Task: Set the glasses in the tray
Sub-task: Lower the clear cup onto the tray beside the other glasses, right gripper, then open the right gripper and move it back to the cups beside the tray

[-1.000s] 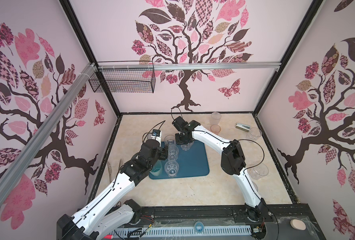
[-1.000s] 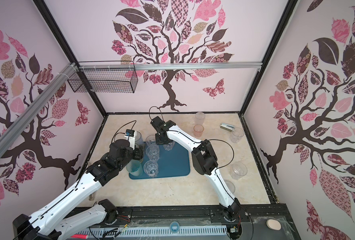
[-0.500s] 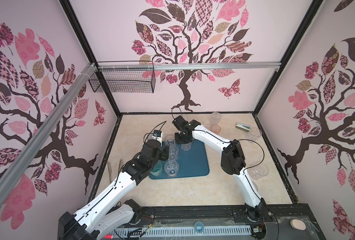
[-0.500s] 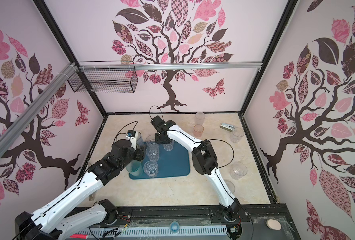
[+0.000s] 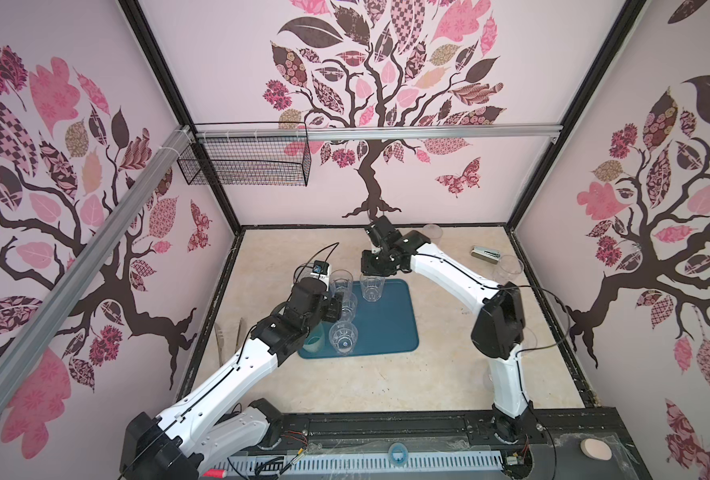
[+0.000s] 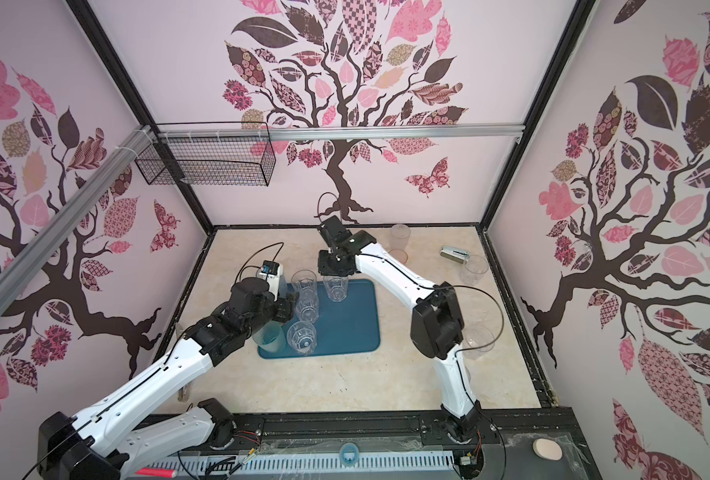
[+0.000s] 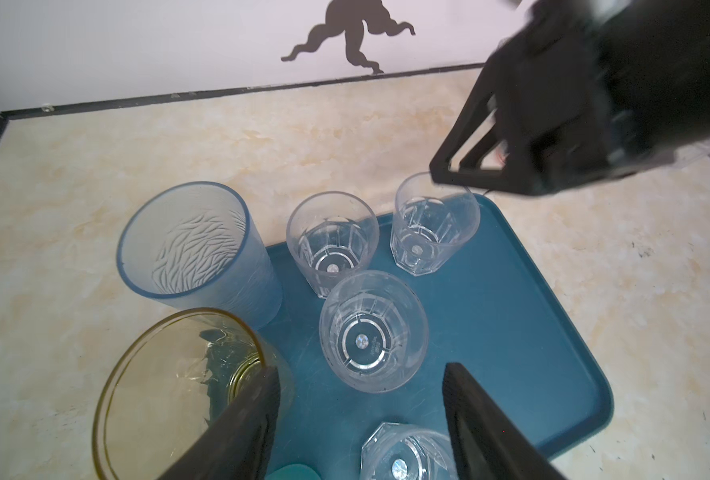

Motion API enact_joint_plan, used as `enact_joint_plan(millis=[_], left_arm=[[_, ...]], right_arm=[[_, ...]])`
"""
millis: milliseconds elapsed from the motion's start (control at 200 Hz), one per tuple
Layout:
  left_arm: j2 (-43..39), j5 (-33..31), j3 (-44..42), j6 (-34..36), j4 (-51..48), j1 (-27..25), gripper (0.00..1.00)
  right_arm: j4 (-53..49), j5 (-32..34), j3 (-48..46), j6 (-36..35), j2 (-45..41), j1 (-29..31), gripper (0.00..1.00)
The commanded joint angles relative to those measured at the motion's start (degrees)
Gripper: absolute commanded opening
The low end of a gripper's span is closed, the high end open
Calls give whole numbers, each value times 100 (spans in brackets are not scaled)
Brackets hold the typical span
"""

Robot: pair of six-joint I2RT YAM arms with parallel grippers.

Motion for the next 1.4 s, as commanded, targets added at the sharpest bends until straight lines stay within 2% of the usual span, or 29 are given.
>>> enact_joint_plan(millis=[0,80,155,335,560,730,1395], left_arm=[[46,511,51,155,335,-18,66],[192,623,72,210,476,-175,66],[414,526,127,274,498,-432,66],[639,493,114,116,586,-644,66],[564,169,86,213,449,-655,67],[467,16,76,289,380,-649,67],[527,172,103,253,434,-653,67]], right_arm=[[930,-250,-1150,473,-944,-435,48],[1510,-872,-2048,847,-1245,-825,56],[1687,-1205,-2369,957,-1240,-996,60],[1975,-1606,-2564,1057,-921,-1019,64],[2124,-2253,-2306,1224,-283,-1020,61],[2273,-2330,-2301,1315,-87,-997,58],[2363,-2600,-2119,1416,216,-905,56]])
